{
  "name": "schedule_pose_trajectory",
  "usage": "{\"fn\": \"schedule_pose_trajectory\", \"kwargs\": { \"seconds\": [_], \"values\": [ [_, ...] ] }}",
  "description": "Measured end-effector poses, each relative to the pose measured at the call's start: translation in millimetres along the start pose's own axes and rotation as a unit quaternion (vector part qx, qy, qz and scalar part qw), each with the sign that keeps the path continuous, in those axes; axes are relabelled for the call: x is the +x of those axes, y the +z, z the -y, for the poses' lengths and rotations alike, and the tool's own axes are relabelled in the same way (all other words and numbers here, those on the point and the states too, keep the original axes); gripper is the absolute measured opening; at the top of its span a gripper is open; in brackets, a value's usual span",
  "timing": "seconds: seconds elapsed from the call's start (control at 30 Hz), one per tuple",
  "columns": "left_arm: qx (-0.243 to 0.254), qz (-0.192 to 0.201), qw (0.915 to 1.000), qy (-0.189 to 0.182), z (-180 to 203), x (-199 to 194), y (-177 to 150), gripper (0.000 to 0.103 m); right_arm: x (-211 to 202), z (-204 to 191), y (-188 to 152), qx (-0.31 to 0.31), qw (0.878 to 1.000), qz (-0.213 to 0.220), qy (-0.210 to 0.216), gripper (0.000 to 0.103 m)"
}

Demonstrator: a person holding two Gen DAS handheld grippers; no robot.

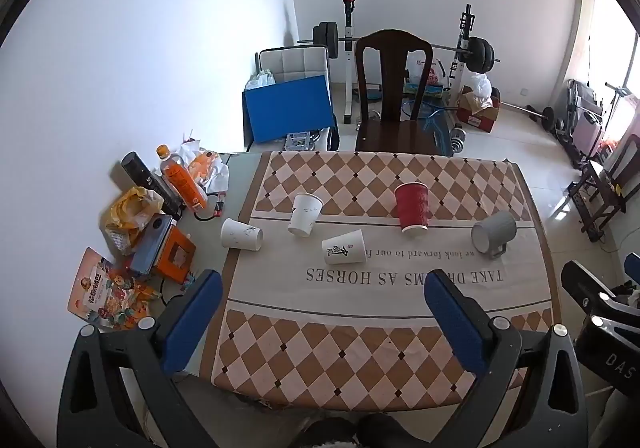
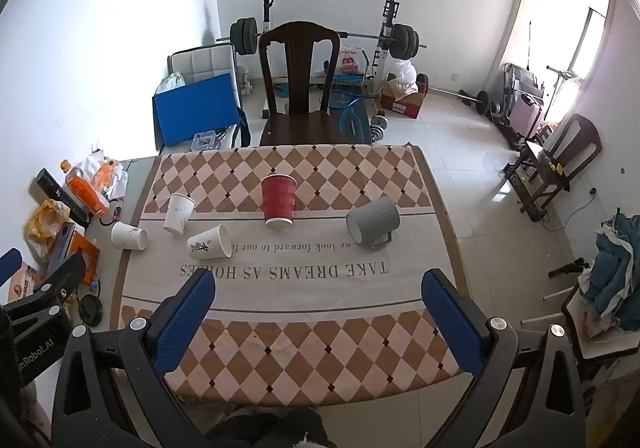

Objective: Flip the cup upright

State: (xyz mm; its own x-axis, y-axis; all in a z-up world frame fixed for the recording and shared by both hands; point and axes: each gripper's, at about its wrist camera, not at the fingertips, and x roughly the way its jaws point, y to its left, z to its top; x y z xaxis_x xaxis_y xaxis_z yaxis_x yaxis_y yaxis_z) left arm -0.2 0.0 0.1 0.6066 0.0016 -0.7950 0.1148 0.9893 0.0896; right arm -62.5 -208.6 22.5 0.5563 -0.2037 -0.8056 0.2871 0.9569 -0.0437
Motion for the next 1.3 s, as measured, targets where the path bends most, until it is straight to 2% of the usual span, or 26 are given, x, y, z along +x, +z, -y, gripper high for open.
{"fn": "schedule_pose_trajectory", "kwargs": {
  "seconds": [0.5, 1.3],
  "values": [
    [-0.004, 0.0, 1.0, -0.007, 0, 1, 0, 0.103, 5, 7, 1, -0.002, 1.0, -0.003, -0.005, 0.103],
    [-0.005, 0.006, 0.9999, -0.01, -4, -9, 1, 0.103, -11, 2, 3, -0.003, 1.0, 0.003, -0.003, 0.103]
  ]
}}
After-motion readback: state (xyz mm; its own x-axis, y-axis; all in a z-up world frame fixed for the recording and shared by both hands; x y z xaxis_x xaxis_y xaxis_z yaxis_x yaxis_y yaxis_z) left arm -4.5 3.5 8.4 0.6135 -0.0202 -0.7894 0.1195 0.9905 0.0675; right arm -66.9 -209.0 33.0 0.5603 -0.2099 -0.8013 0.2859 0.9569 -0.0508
